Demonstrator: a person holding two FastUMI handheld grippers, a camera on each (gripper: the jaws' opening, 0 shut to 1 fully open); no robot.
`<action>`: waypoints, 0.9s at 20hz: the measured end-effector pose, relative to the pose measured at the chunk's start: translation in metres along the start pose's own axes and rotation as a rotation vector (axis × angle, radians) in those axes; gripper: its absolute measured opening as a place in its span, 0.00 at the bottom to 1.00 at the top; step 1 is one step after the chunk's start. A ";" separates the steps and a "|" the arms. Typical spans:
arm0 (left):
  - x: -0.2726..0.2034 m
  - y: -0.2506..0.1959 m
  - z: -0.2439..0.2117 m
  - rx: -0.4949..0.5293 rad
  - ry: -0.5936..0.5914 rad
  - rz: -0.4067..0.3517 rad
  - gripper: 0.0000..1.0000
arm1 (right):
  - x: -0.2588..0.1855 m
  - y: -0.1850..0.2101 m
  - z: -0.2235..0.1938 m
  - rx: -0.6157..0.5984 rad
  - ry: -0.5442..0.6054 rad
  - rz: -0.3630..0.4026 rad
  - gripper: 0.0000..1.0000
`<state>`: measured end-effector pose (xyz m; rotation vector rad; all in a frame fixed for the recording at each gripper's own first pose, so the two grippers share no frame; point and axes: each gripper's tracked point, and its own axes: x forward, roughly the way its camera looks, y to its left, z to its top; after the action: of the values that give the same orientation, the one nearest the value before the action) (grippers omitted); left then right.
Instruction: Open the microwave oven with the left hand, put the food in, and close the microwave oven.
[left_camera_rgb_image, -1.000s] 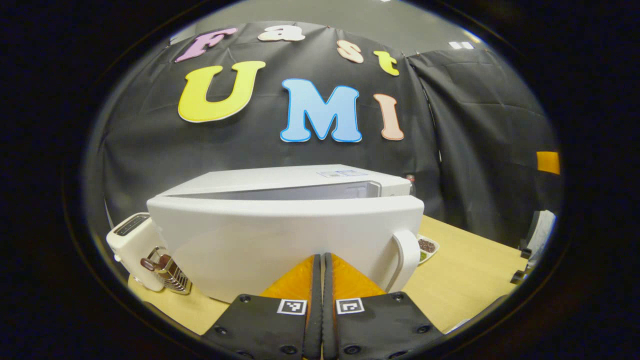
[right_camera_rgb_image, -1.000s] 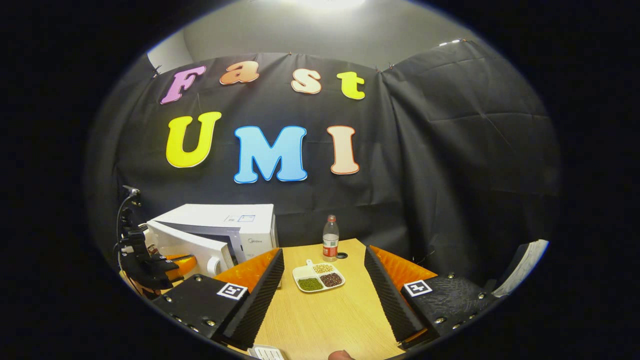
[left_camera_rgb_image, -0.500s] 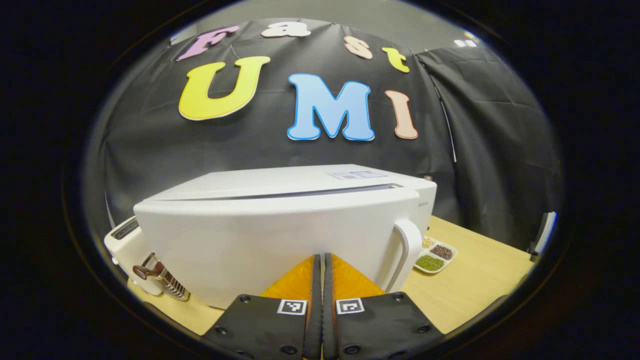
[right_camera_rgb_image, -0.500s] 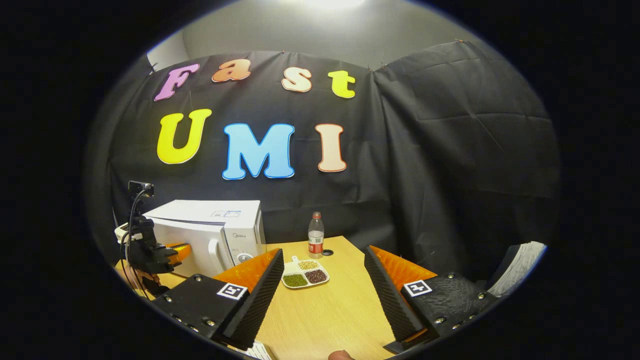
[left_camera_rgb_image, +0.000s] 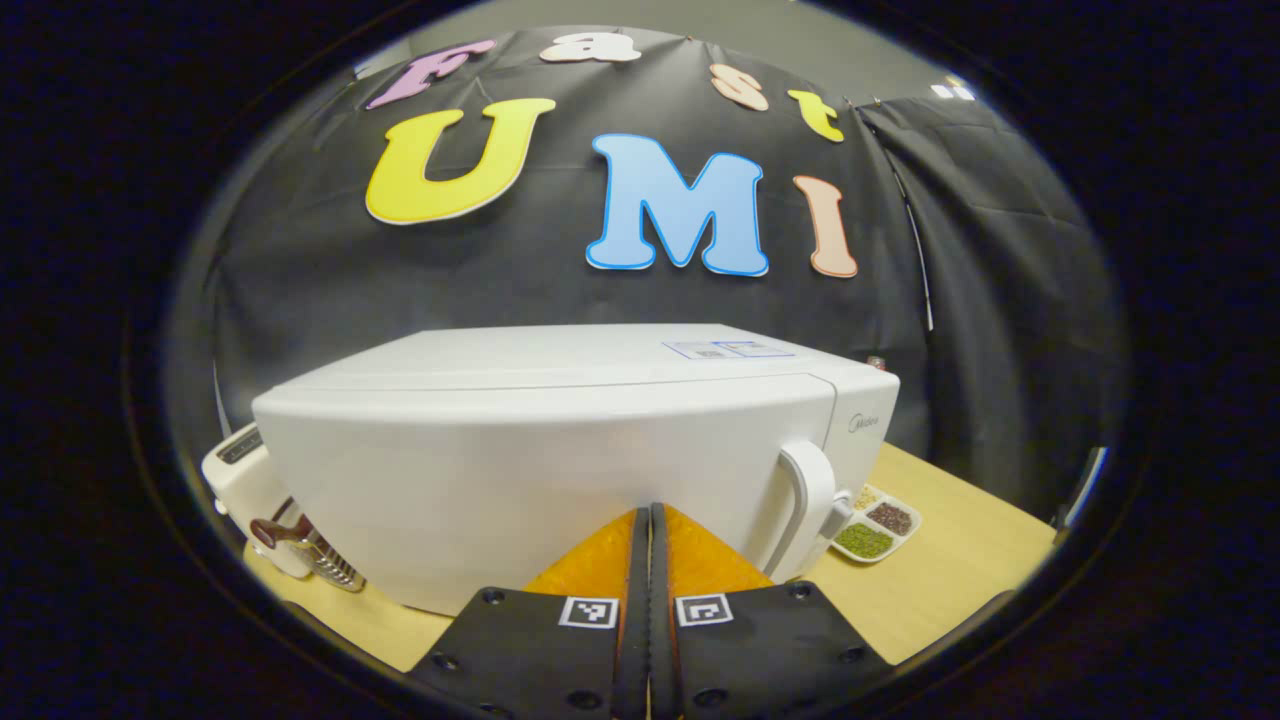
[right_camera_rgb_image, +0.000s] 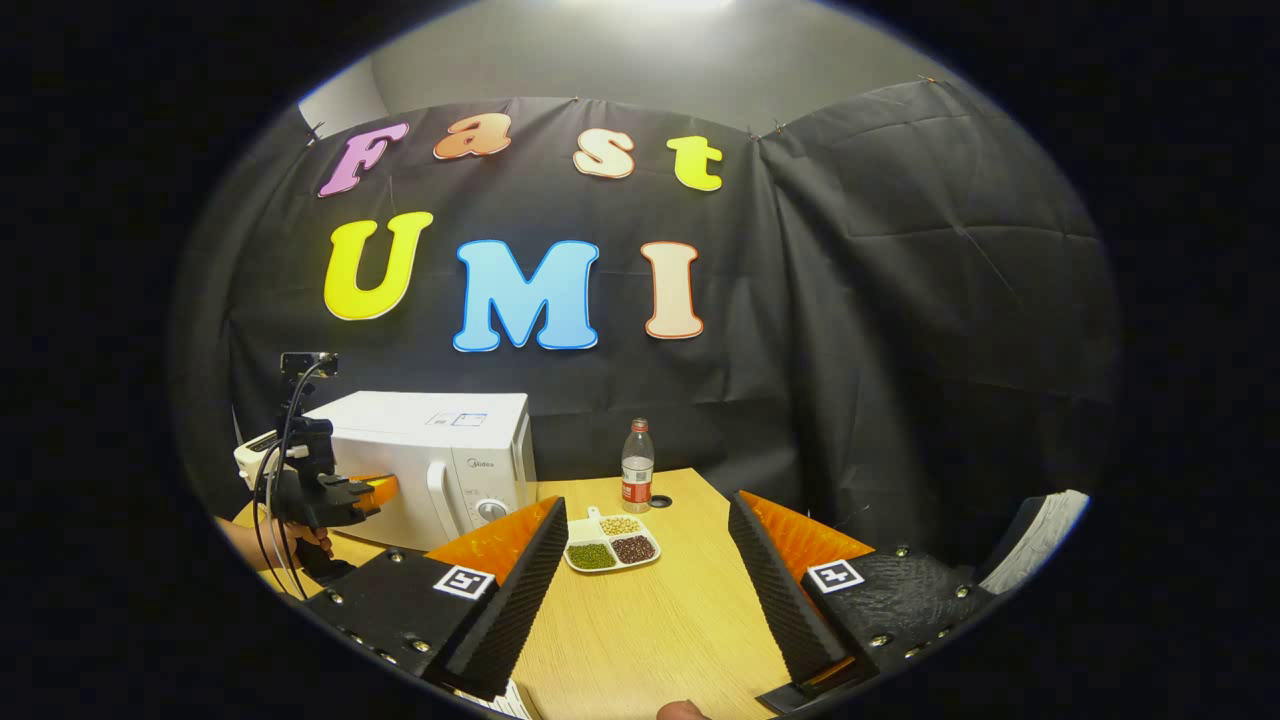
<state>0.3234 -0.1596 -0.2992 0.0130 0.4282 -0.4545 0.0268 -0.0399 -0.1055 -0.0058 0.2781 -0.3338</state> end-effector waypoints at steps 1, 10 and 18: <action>-0.006 -0.001 0.009 0.016 -0.018 0.007 0.02 | -0.001 0.003 0.002 0.000 -0.006 0.019 0.98; -0.140 -0.039 0.091 -0.004 -0.225 0.077 0.07 | 0.004 0.003 0.031 -0.002 -0.074 0.197 0.98; -0.281 -0.047 0.116 -0.024 -0.302 0.253 0.07 | 0.003 0.012 0.032 -0.022 -0.122 0.338 0.98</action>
<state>0.1214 -0.0957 -0.0762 -0.0243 0.1316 -0.1965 0.0419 -0.0311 -0.0759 -0.0011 0.1582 0.0057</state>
